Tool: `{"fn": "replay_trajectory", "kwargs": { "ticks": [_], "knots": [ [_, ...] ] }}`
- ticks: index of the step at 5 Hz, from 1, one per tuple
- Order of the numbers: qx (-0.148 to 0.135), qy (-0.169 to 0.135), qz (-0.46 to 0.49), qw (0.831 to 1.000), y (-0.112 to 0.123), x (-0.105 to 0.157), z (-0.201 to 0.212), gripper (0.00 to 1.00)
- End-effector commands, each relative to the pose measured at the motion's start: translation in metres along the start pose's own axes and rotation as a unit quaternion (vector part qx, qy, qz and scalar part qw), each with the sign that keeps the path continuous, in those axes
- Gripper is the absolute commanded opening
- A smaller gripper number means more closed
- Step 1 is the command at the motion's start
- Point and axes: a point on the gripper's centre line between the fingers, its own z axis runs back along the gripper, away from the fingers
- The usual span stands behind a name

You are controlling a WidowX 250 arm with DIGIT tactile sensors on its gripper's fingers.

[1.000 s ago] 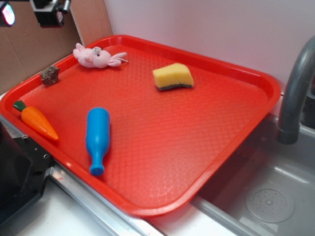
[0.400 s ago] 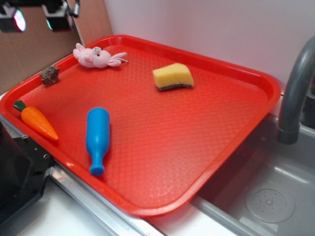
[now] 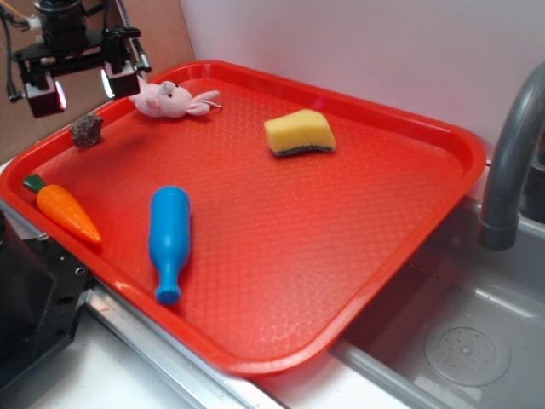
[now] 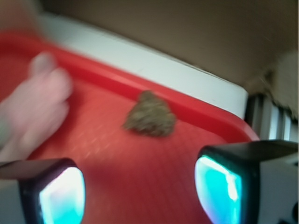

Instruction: Grab the rock.

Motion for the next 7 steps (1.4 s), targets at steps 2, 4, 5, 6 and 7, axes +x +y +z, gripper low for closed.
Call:
{"fn": "replay_trajectory", "kwargs": {
  "ticks": [2, 4, 5, 6, 7],
  "knots": [
    [-0.043, -0.065, 0.023, 0.997, 0.016, 0.030, -0.019, 1.00],
    [-0.027, -0.036, 0.037, 0.998, 0.004, 0.028, -0.048, 1.00],
    [0.014, -0.003, 0.039, 0.999, 0.004, 0.023, -0.061, 0.89],
    [0.063, 0.011, 0.023, 0.998, 0.003, 0.023, -0.056, 0.00],
    [0.014, -0.003, -0.082, 0.996, 0.025, 0.004, -0.015, 0.00]
  ]
}}
